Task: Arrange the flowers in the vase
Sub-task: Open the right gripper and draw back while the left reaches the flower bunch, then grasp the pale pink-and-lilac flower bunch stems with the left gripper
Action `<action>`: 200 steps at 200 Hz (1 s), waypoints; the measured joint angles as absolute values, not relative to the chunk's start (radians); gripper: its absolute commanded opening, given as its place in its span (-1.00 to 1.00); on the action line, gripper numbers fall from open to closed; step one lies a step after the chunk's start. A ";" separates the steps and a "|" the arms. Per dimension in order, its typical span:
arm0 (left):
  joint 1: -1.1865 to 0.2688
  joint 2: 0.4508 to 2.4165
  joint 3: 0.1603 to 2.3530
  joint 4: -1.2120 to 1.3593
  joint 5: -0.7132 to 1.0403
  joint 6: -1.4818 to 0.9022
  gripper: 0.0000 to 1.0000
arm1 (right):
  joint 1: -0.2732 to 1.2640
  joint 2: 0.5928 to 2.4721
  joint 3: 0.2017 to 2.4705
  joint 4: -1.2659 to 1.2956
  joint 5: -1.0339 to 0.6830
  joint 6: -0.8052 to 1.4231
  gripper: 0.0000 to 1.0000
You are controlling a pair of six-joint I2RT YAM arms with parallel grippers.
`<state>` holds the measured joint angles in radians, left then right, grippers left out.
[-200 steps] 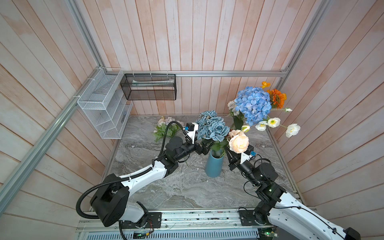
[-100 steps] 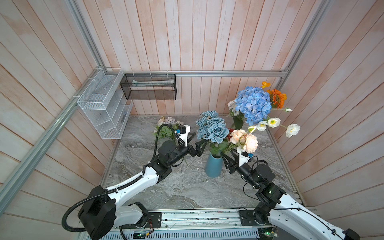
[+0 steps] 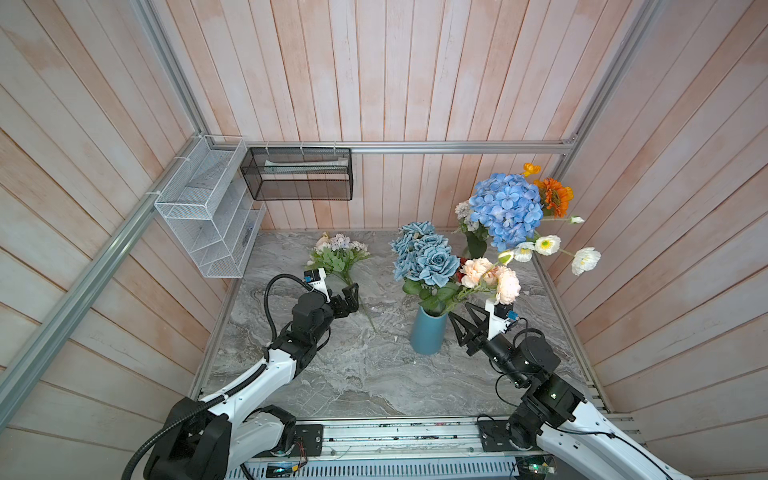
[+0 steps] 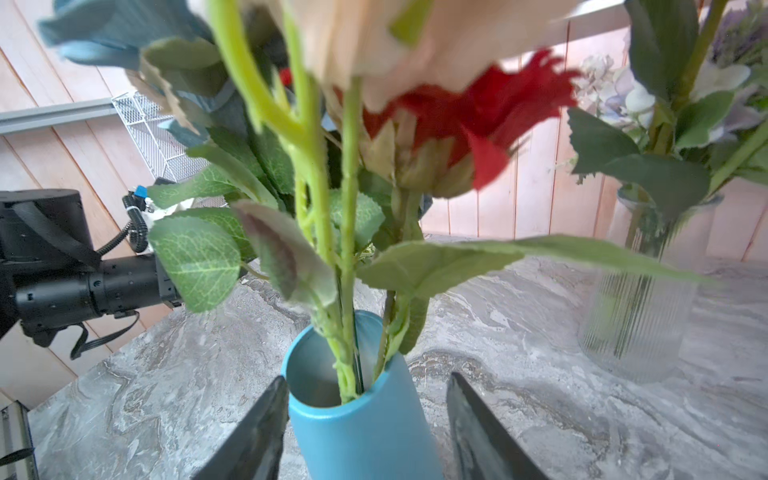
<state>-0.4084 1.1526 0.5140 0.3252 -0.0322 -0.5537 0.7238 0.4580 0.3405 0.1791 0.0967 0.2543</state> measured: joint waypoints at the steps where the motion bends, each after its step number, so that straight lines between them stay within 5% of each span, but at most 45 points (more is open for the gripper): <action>1: -0.407 1.155 0.514 0.325 -0.032 -0.554 0.91 | 0.724 0.458 0.340 0.178 0.097 0.257 0.20; 53: -0.366 1.420 0.616 0.289 0.071 -0.586 0.41 | 0.724 0.437 0.290 0.163 0.149 0.335 0.20; 200: -0.429 1.772 0.862 0.272 0.133 -0.682 0.41 | 0.724 0.371 0.276 0.201 0.234 0.336 0.20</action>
<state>-0.4294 1.7718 0.8619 0.2718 0.1333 -0.6819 0.7238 0.3714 0.2756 0.2012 0.2344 0.3359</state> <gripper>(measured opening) 0.696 0.601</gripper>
